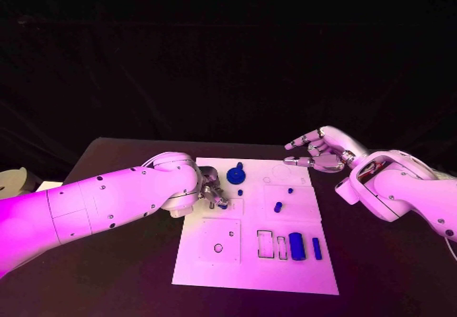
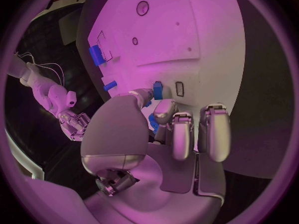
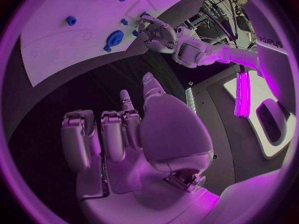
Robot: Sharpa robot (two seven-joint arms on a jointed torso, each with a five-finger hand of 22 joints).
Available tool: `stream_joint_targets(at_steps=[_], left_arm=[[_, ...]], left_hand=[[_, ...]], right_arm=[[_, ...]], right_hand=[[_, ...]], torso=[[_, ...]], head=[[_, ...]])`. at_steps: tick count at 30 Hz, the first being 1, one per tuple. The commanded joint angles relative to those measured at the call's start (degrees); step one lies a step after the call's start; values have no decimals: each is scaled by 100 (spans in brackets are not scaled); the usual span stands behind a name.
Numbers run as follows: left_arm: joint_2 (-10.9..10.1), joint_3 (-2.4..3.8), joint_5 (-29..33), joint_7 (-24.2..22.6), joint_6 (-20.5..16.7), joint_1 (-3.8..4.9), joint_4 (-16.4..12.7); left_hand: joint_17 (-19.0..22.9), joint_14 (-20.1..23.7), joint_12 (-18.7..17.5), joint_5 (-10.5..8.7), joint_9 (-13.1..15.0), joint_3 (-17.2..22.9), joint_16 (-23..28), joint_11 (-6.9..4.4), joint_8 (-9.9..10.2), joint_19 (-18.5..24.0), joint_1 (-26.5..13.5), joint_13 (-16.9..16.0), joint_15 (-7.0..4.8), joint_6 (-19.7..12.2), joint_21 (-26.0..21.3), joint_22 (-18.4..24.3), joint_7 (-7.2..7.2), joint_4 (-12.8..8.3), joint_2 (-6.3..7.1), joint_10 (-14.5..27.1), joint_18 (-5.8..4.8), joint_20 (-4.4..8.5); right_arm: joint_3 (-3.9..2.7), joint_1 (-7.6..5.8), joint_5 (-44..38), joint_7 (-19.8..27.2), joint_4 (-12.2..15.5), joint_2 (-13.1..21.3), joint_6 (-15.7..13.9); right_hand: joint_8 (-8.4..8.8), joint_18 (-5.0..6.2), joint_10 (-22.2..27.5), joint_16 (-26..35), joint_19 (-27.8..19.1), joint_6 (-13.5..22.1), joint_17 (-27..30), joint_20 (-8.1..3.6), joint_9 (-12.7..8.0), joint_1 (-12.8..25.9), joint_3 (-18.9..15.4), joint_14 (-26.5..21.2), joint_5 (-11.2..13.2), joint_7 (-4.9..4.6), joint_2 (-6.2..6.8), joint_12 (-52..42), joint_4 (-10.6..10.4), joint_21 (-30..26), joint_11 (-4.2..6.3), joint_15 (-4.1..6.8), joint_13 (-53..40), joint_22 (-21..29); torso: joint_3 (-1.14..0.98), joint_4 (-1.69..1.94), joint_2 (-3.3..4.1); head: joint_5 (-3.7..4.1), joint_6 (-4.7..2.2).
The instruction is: Assemble the parts on the task board
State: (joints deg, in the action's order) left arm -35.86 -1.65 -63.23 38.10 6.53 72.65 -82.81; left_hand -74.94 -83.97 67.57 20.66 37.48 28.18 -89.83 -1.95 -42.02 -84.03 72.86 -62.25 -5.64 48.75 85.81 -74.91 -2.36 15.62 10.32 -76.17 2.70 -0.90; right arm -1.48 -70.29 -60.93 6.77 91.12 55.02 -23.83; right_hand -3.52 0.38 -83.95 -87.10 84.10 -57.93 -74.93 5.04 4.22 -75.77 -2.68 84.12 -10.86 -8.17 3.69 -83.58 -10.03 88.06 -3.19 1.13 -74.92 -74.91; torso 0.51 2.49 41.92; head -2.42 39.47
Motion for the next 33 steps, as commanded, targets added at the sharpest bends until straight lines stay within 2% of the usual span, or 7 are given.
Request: stream_joint_targets(at_steps=[1,12,21,28,33], left_arm=[[2,-1,-90,44,327,-3,9],[19,-2,-94,54,397,-3,44],[69,-10,-95,63,516,-3,97],[110,-13,-94,69,630,-3,152],[147,-14,-94,67,655,-2,205]], left_hand=[[-1506,-603,20,13,-5,926,-17,-4,-38,-324,17,7,34,32,31,-823,12,-921,-62,-48,-115,-11],[-1506,-603,17,9,0,934,-17,-4,-42,-319,-4,13,34,39,24,-811,12,-925,-63,-50,-112,-11],[-1506,-603,85,-15,33,892,-17,-24,-62,-336,-234,-58,22,98,44,-853,48,-911,-83,-118,-121,0],[-1506,-603,166,-39,35,536,-17,-75,-40,-351,-612,-150,-19,228,61,-891,115,-815,-103,-182,-129,33],[-1506,-603,214,-59,33,190,-17,-81,-33,-364,-1006,-203,-27,339,77,-923,125,-567,-168,-219,-136,46]], right_arm=[[0,4,-53,14,2,-3,80],[0,4,-53,13,6,-2,94],[0,4,-53,7,20,3,104],[0,4,-53,4,34,10,114],[0,3,-53,1,43,16,115]], right_hand=[[-24,61,-322,21,361,-19,-869,2,8,23,-28,448,-22,13,-51,33,-2,-32,5,-8,-1167,-1101],[-24,60,-324,20,363,-21,-871,2,9,21,-32,449,-26,14,-52,28,-2,-31,6,-7,-1170,-1104],[-24,60,-324,20,363,-21,-871,2,9,21,-32,449,-26,14,-52,28,-2,-31,6,-7,-1170,-1104],[-24,60,-324,20,363,-21,-871,2,9,21,-32,449,-26,14,-52,28,-2,-31,6,-7,-1170,-1104],[-25,62,-321,24,359,-23,-865,1,9,19,-37,448,-32,14,-56,35,-3,-35,6,-7,-1166,-1097]], torso=[[1,3,1],[0,-2,4],[-4,-2,4],[-5,-3,0],[-8,-3,0]], head=[[4,2],[-2,15],[4,43],[1,48],[5,58]])
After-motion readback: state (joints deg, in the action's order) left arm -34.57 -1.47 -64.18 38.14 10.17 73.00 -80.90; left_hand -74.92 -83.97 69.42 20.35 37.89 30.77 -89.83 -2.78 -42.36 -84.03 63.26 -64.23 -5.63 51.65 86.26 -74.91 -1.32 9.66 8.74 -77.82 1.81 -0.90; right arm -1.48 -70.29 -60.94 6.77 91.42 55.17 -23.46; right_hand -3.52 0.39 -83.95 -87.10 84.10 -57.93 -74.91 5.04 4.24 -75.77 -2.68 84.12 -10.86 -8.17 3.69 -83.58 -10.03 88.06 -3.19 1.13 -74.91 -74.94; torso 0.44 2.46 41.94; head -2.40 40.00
